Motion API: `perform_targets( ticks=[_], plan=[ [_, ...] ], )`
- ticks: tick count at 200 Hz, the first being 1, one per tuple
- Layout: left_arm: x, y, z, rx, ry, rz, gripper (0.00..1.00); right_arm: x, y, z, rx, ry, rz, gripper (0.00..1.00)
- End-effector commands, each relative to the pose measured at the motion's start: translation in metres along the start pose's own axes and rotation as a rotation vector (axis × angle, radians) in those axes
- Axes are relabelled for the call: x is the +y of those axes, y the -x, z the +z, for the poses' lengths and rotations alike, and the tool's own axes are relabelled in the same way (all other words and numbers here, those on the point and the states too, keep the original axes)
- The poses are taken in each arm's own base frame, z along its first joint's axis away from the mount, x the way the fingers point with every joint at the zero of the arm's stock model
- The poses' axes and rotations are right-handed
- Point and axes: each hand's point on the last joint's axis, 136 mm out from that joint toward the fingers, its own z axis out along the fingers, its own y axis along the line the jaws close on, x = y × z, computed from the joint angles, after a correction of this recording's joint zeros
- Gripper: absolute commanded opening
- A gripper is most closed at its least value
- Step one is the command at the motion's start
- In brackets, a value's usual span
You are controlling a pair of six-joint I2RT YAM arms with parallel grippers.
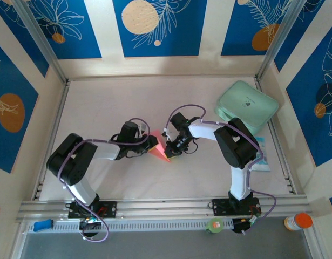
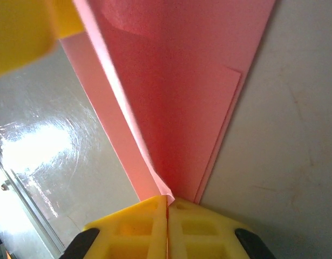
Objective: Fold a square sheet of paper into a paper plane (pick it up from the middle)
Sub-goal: Fourth fold the wing at the center of the table.
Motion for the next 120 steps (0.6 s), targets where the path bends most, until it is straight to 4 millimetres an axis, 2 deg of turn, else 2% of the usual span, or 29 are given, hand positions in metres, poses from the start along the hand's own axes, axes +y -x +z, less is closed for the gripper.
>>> perform_targets(
  ticks=[1, 36, 88, 120],
  plan=[
    [-0.0159, 0.0028, 0.0079, 0.01, -0.049, 0.012, 0.28, -0.0121, -0.0121, 0.0088, 0.036, -0.016, 0.04, 0.08],
    [-0.0217, 0.0057, 0.0127, 0.012, -0.064, 0.018, 0.28, -0.0141, -0.0127, 0.0086, 0.035, -0.021, 0.047, 0.12],
    [-0.0153, 0.0052, 0.0162, 0.015, -0.041, 0.007, 0.28, -0.0169, -0.0114, 0.0069, 0.026, -0.026, 0.072, 0.23],
    [-0.0134, 0.0063, 0.0172, 0.013, -0.028, 0.004, 0.28, -0.0167, -0.0112, 0.0064, 0.023, -0.019, 0.082, 0.22]
  ],
)
